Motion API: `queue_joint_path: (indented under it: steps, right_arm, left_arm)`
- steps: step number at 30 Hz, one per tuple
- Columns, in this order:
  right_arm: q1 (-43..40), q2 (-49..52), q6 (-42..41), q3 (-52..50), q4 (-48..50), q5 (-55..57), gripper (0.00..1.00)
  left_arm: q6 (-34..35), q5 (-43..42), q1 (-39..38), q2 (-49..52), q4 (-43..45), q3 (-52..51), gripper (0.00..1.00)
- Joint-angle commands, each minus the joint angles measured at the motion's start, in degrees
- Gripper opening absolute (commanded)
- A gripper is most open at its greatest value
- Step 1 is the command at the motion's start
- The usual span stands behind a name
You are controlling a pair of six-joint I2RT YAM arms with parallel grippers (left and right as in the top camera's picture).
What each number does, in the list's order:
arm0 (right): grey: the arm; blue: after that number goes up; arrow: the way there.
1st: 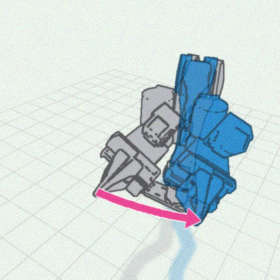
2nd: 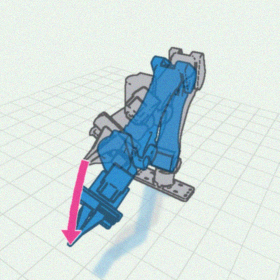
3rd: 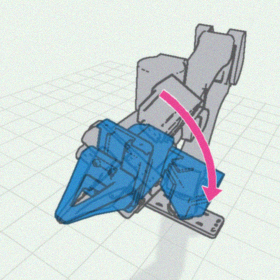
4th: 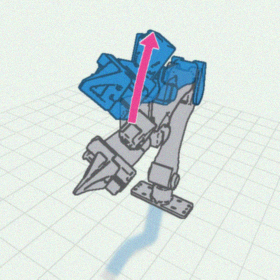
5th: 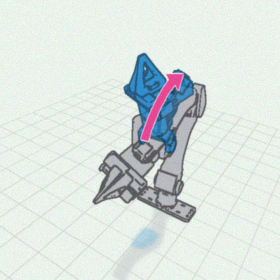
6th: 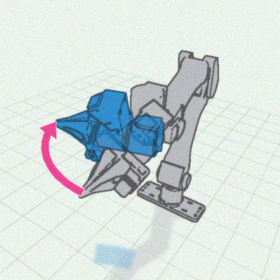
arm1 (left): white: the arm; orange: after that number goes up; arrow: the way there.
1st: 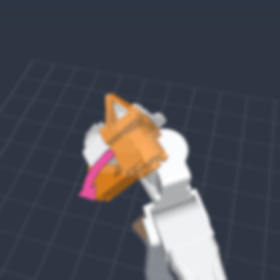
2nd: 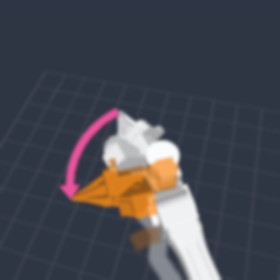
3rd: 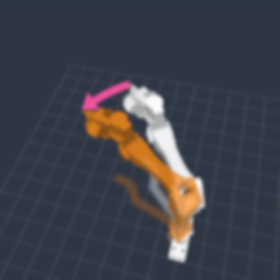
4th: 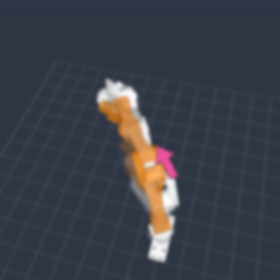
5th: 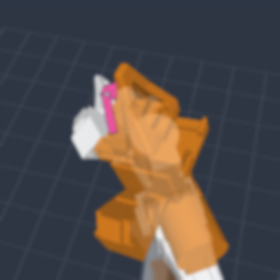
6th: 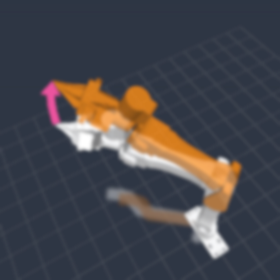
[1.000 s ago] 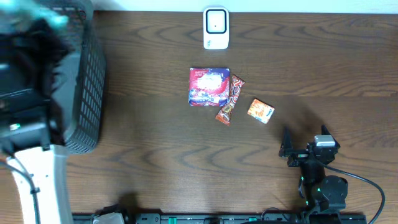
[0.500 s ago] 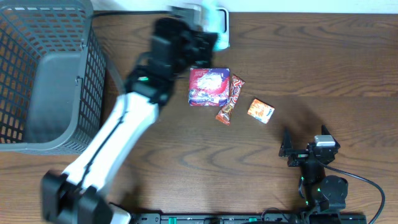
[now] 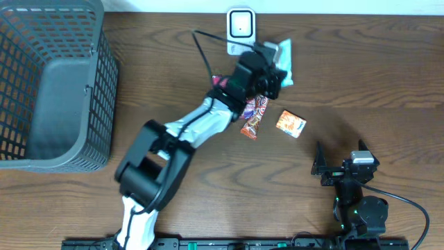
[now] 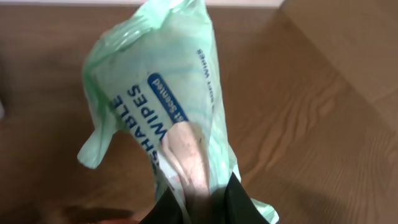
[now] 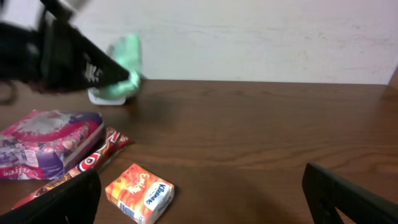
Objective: Scan the item barcode
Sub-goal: 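Carry the green wipes pack out and drop it near the scanner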
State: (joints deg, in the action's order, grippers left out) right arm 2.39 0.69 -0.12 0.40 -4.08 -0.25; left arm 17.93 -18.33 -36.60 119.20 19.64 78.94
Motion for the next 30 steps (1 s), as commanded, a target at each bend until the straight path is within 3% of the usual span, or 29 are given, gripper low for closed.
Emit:
queue_joint_path:
  steps: [1, 2, 3, 12, 18, 21, 26, 30]
  right_arm:
    - [0.3, -0.3, 0.8, -0.1, -0.2, -0.1, 0.99]
    - [0.3, -0.3, 0.8, -0.1, -0.2, -0.1, 0.99]
    - [0.3, -0.3, 0.8, -0.1, -0.2, 0.0, 0.99]
    - [0.3, -0.3, 0.8, -0.1, -0.2, 0.0, 0.99]
    - [0.3, -0.3, 0.8, -0.1, -0.2, -0.1, 0.99]
    - [0.3, -0.3, 0.8, -0.1, -0.2, 0.0, 0.99]
    - [0.3, -0.3, 0.8, -0.1, -0.2, 0.0, 0.99]
    - [0.3, -0.3, 0.8, -0.1, -0.2, 0.0, 0.99]
  left_arm:
    - [-0.7, -0.5, -1.9, 0.7, 2.2, 0.3, 0.13]
    - [-0.7, -0.4, -2.2, 1.2, 2.4, 0.3, 0.23]
    - [-0.8, 0.1, -2.5, 1.4, 2.4, 0.3, 0.44]
    - [-0.7, 2.0, -1.3, 0.3, 2.3, 0.3, 0.53]
    - [-0.8, -0.7, 2.3, -10.1, -1.6, 0.3, 0.55]
    - [-0.8, -0.7, 5.2, -18.0, -10.2, 0.3, 0.67]
    - [-0.8, -0.5, 12.2, -31.3, -34.2, 0.3, 0.81]
    - [-0.8, -0.5, 18.8, -38.5, -49.4, 0.3, 0.82]
